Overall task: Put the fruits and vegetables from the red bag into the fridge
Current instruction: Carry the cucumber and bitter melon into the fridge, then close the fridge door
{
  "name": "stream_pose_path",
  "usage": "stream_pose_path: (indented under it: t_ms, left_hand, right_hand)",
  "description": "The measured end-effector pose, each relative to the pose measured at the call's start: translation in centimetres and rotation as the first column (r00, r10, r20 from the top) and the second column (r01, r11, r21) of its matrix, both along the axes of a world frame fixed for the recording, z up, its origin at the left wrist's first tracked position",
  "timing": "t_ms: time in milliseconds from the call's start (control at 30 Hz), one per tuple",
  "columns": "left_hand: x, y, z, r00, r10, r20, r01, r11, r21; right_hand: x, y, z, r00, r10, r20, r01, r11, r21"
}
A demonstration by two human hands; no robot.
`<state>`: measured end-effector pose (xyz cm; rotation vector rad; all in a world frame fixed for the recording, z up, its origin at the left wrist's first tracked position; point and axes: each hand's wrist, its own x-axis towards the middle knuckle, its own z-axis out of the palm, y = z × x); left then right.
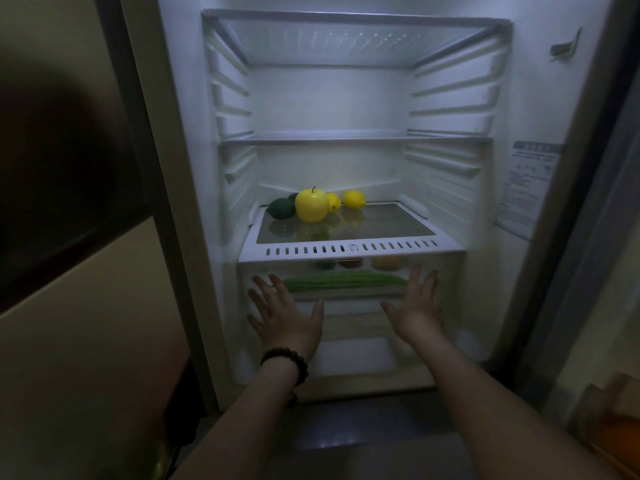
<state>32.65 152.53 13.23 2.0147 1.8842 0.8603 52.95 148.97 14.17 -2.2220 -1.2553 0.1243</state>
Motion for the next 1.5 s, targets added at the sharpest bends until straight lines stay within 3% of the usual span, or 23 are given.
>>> stream_pose_path:
  t_ms: [133, 367, 500, 600, 767, 933, 1167, 1367, 1500]
  left_hand:
    - [-1.5, -1.1, 0.0, 0.998, -0.064, -0.028, 0.064, 0.998, -0.002]
    - [-1.5, -7.8, 0.6, 0.989, -0.102, -0.11, 0.12, 0.978, 0.171]
    - [-1.8, -14.4, 0.6, 0.972, -0.144, -0.187, 0.192, 0.943, 0.271]
    - [-2.2, -20.1, 0.9, 0.953, -0.17, -0.252, 0.235, 0.938, 0.254]
    - [-2.1, -31.2, 0.6, 0.952, -0.155, -0.263, 0.224, 0.941, 0.254]
    - [-1.9, -42.2, -0.9, 0.958, -0.142, -0.248, 0.214, 0.932, 0.293]
    - [-1.6, -54.9, 0.6, 0.961, -0.148, -0.232, 0.203, 0.95, 0.237]
    - [-1.3, -60.6, 2.9, 0.962, -0.149, -0.227, 0.21, 0.939, 0.273]
    - [-1.7, -62.4, 3.0, 0.958, -0.148, -0.244, 0.215, 0.937, 0.275]
  right_hand:
    - [-0.4, -2.5, 0.8, 0.995, 0.035, 0.091, -0.038, 0.999, 0.026]
    - [-4.2, -10.6, 0.7, 0.962, 0.074, 0.264, -0.103, 0.99, 0.096]
    - [-5.9, -17.4, 0.5, 0.935, 0.122, 0.332, -0.181, 0.972, 0.152]
    - [-6.4, -23.4, 0.4, 0.919, 0.157, 0.361, -0.239, 0.951, 0.194]
    - [-6.4, -34.1, 0.3, 0.873, 0.196, 0.446, -0.314, 0.926, 0.208]
    - [-6.3, -46.0, -0.2, 0.857, 0.277, 0.434, -0.386, 0.903, 0.188]
    - [-3.4, -58.8, 0.2, 0.844, 0.223, 0.488, -0.368, 0.902, 0.224]
    - [2.2, -66.3, 3.3, 0.817, -0.057, 0.574, -0.233, 0.877, 0.42]
    - [6.5, -68.0, 2.8, 0.837, -0.072, 0.543, -0.087, 0.961, 0.261]
